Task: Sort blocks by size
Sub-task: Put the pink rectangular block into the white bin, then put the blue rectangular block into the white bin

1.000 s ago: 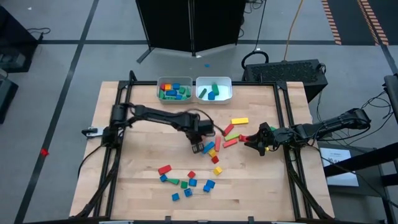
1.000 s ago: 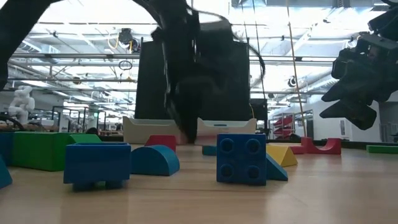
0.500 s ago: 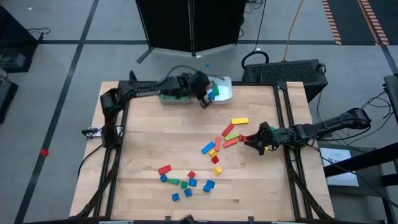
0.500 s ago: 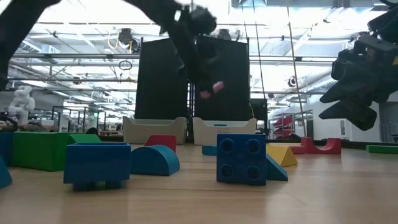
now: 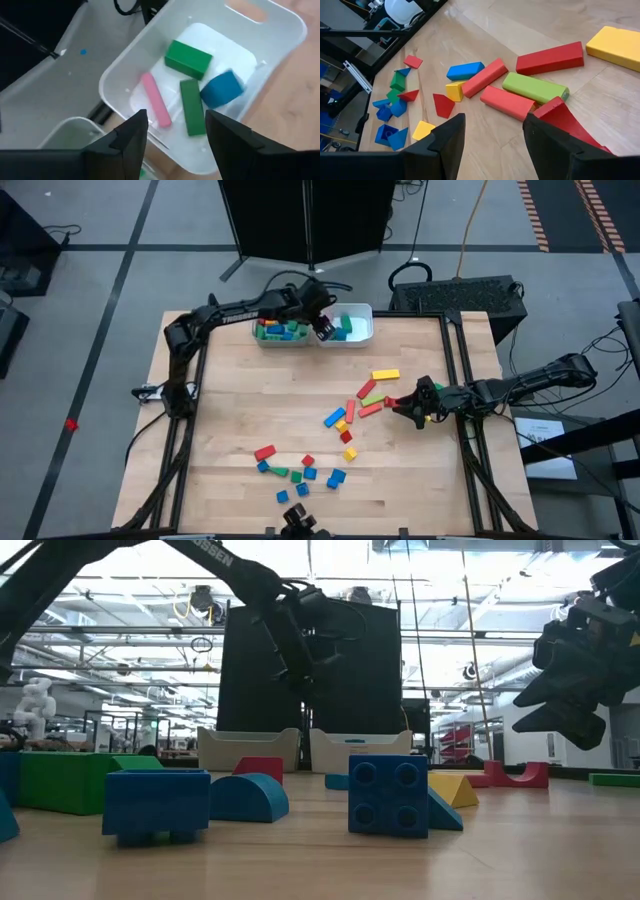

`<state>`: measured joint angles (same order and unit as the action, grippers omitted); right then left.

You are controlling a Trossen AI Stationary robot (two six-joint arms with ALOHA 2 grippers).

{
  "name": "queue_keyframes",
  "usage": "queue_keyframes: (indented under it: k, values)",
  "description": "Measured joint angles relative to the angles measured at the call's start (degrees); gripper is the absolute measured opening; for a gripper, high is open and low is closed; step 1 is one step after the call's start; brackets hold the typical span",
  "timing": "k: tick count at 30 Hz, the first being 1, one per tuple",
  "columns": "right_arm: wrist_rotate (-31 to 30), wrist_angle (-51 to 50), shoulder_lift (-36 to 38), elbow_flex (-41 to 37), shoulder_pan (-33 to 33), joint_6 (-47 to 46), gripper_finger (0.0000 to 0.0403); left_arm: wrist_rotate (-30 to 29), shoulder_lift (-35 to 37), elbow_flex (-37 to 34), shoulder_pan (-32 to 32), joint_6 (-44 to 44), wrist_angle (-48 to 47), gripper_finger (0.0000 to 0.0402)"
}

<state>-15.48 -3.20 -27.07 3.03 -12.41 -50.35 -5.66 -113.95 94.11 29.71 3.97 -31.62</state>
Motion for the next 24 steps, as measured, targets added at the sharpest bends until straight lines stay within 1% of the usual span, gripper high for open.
queue_keyframes:
  k: [2, 4, 6, 8, 10, 12, 16, 18, 20, 24]
  values:
    - [0.0, 0.0, 0.0, 0.0, 0.0, 0.0, 0.0194, 2.5, 0.2, 0.0, -0.8, 1.0, -0.4, 0.0203]
    - [0.0, 0.0, 0.0, 0.0, 0.0, -0.3, 0.0194, 7.7, 1.0, 0.0, -1.9, 2.8, -3.4, 0.0204]
    - [0.0, 0.0, 0.0, 0.0, 0.0, -0.5, 0.0194, 13.0, 2.1, 0.0, -4.2, 4.7, -7.1, 0.0204]
    - [0.0, 0.0, 0.0, 0.0, 0.0, -0.5, 0.0194, 15.0, 2.5, 0.1, -7.8, 5.9, -11.3, 0.0205]
    - [-0.1, 0.0, 0.0, 0.0, 0.0, -0.4, 0.0194, 14.2, 2.4, 0.1, -11.8, 6.1, -15.6, 0.0205]
    - [-0.7, 0.0, 0.0, 0.0, 0.0, -0.3, 0.0194, 11.8, 2.1, -0.5, -16.0, 6.7, -17.7, 0.0205]
    - [-1.1, 0.1, 0.0, 0.0, 0.0, -0.2, 0.0194, 9.4, 1.6, -3.0, -23.1, 12.4, -13.6, 0.0206]
    - [-1.1, 0.1, 0.0, 0.0, 0.0, -0.2, 0.0194, 7.5, 1.3, -4.2, -25.6, 14.6, -9.1, 0.0206]
    - [-1.1, 0.1, 0.0, 0.0, 0.0, -0.2, 0.0194, 6.2, 1.3, -5.6, -27.1, 17.3, -6.0, 0.0206]
    - [-1.1, 0.2, 0.0, 0.0, 0.0, -0.5, 0.0194, 5.7, 0.2, -8.0, -29.3, 21.4, -2.2, 0.0206]
